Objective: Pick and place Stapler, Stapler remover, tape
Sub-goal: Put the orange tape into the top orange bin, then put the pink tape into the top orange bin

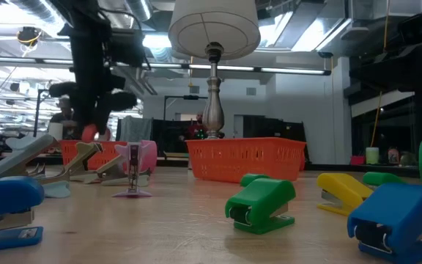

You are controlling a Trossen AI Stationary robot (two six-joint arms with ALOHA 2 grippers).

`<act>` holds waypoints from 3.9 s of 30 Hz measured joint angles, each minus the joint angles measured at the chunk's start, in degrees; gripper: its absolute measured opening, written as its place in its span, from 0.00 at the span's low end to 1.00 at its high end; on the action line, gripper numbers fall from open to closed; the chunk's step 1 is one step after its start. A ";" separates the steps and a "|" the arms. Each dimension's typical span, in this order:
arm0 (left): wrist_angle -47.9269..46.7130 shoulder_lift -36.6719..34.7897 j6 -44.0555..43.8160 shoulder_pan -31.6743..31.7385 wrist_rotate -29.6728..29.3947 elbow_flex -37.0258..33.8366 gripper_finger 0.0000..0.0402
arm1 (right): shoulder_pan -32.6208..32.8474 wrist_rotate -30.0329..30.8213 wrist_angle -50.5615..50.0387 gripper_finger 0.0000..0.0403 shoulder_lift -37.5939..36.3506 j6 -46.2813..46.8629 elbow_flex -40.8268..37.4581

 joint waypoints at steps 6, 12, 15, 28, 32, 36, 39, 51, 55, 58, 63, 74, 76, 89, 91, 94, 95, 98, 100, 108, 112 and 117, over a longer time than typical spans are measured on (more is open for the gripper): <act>0.05 3.60 2.85 1.97 0.75 -0.02 0.27 | 0.02 0.00 0.02 0.26 -0.01 -0.01 0.01; 1.29 1.03 4.40 2.83 2.00 -2.77 0.27 | 0.01 0.00 0.01 0.26 0.00 0.01 0.00; 4.91 -2.01 4.52 4.21 4.34 -5.85 0.27 | 0.00 0.00 0.02 0.26 -0.01 0.00 0.01; 13.68 -7.62 4.33 9.87 10.22 -13.31 0.29 | 0.00 0.00 0.00 0.26 0.01 -0.01 -0.01; 14.24 -7.59 2.35 10.33 9.91 -14.15 0.30 | 0.00 0.00 0.00 0.26 -0.01 0.00 0.01; 14.32 -7.18 2.25 10.37 9.37 -14.72 0.31 | 0.00 0.00 0.00 0.26 0.01 0.01 0.01; 16.29 -7.33 2.39 10.35 9.36 -14.38 0.31 | 0.00 0.00 0.00 0.26 0.00 0.01 0.00; 16.28 -7.33 5.00 10.35 8.73 -14.44 0.32 | 0.01 0.00 0.00 0.26 0.01 0.00 0.00; 15.71 -7.33 7.06 10.35 8.05 -12.83 0.32 | 0.00 0.00 0.00 0.26 -0.01 0.01 0.01; 15.74 -7.33 9.27 10.33 7.65 -10.69 0.32 | 0.02 0.00 0.00 0.26 0.01 0.01 0.00; 15.81 -7.38 12.59 10.33 6.31 -7.24 0.32 | 0.01 0.00 0.00 0.26 -0.01 0.01 0.00; 13.33 -7.44 12.03 10.19 6.11 -5.81 0.32 | 0.02 0.00 0.00 0.26 0.01 0.01 0.00; 15.01 -7.97 12.02 9.73 7.05 -5.81 0.32 | 0.01 0.00 0.00 0.26 0.00 0.00 0.00; 31.93 -9.32 31.28 -3.44 24.63 -5.79 0.32 | 0.01 0.00 0.00 0.26 -0.01 0.00 0.01; 33.14 -9.32 38.42 -5.41 26.20 -5.79 0.32 | 0.00 0.00 0.00 0.26 0.01 -0.01 0.01; 33.75 -9.30 50.11 -8.35 27.49 -5.79 0.32 | 0.00 0.00 0.00 0.26 0.01 0.00 0.01; 33.86 -9.30 54.10 -9.25 27.49 -5.79 0.32 | 0.00 0.00 0.00 0.26 0.01 0.01 0.01; 33.89 -9.30 65.41 -11.40 27.28 -5.79 0.32 | 0.02 0.00 0.00 0.26 0.01 0.01 -0.01; 33.96 -9.12 71.17 -12.39 26.91 -5.79 0.32 | 0.02 0.00 0.00 0.26 0.00 0.00 0.01; 30.09 -5.32 79.81 -13.37 25.33 -3.26 0.32 | 0.00 0.00 0.00 0.26 -0.01 0.01 0.00; 21.26 -0.54 81.83 -13.37 23.94 3.92 0.32 | 0.01 0.00 0.00 0.26 -0.01 0.00 0.01; 10.98 5.81 85.29 -13.37 23.55 13.59 0.32 | 0.01 0.00 0.02 0.26 -0.01 0.01 0.01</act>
